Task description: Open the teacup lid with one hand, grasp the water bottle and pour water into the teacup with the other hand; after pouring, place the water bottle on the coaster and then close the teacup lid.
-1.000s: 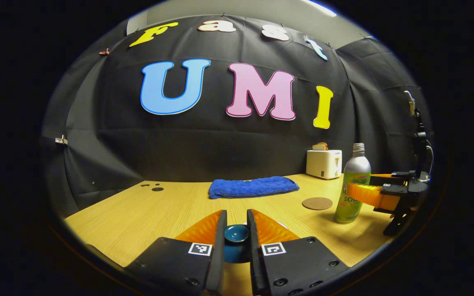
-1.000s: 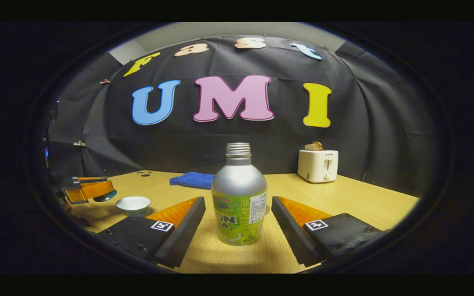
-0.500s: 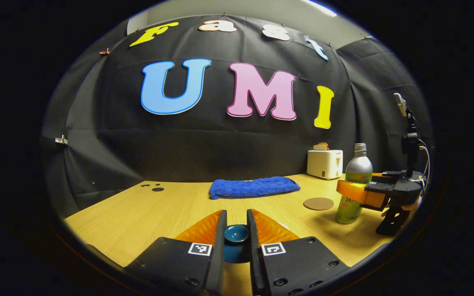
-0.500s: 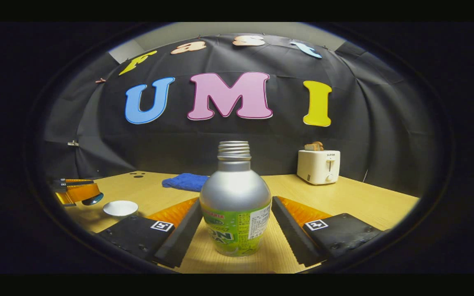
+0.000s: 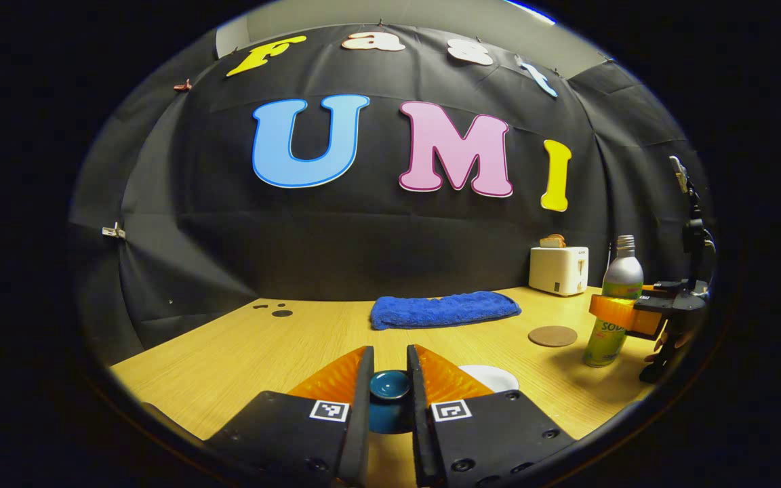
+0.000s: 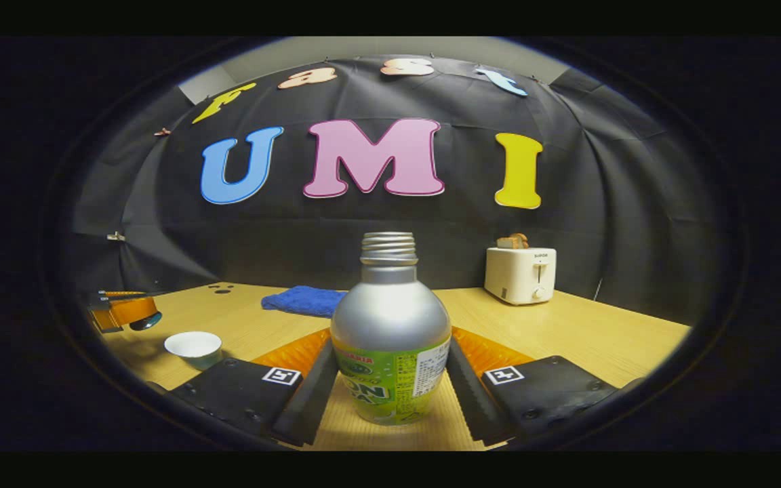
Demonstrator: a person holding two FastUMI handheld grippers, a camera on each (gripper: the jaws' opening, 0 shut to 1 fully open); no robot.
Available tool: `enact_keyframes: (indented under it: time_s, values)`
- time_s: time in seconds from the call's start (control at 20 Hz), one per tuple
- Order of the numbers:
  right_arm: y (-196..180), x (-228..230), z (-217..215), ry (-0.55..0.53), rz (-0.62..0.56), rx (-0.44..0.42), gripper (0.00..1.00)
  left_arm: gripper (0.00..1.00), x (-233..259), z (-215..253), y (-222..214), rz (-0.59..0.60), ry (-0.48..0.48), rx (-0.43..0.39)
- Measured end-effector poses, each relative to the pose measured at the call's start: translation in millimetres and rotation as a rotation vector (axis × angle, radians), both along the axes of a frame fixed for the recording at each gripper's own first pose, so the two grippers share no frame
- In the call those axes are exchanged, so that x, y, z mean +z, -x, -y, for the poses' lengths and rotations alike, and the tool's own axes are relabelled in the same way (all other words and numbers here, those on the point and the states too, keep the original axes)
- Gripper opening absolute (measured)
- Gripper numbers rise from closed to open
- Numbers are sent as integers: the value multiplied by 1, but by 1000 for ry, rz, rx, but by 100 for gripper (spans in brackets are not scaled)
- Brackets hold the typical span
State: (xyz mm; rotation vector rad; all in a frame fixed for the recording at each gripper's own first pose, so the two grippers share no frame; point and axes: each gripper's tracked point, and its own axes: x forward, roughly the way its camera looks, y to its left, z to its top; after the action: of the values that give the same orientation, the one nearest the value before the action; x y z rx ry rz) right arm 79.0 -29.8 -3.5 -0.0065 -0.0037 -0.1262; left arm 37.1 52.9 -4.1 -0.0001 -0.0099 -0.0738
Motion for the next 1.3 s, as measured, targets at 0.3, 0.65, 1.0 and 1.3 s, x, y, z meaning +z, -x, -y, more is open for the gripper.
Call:
enact_keyframes:
  time_s: [0.3,0.65,1.0,1.3]
  values:
    - [0,0,-3,1,-6,15,78,30,-1,-12,2,-1,0,27]
    - [-1,5,-7,133,-21,15,74,30,-2,-53,2,-5,1,98]
    - [-20,31,-10,406,-14,28,74,30,-3,-94,5,-8,1,166]
    - [-38,40,-25,697,7,54,73,31,-3,-108,5,-8,2,175]
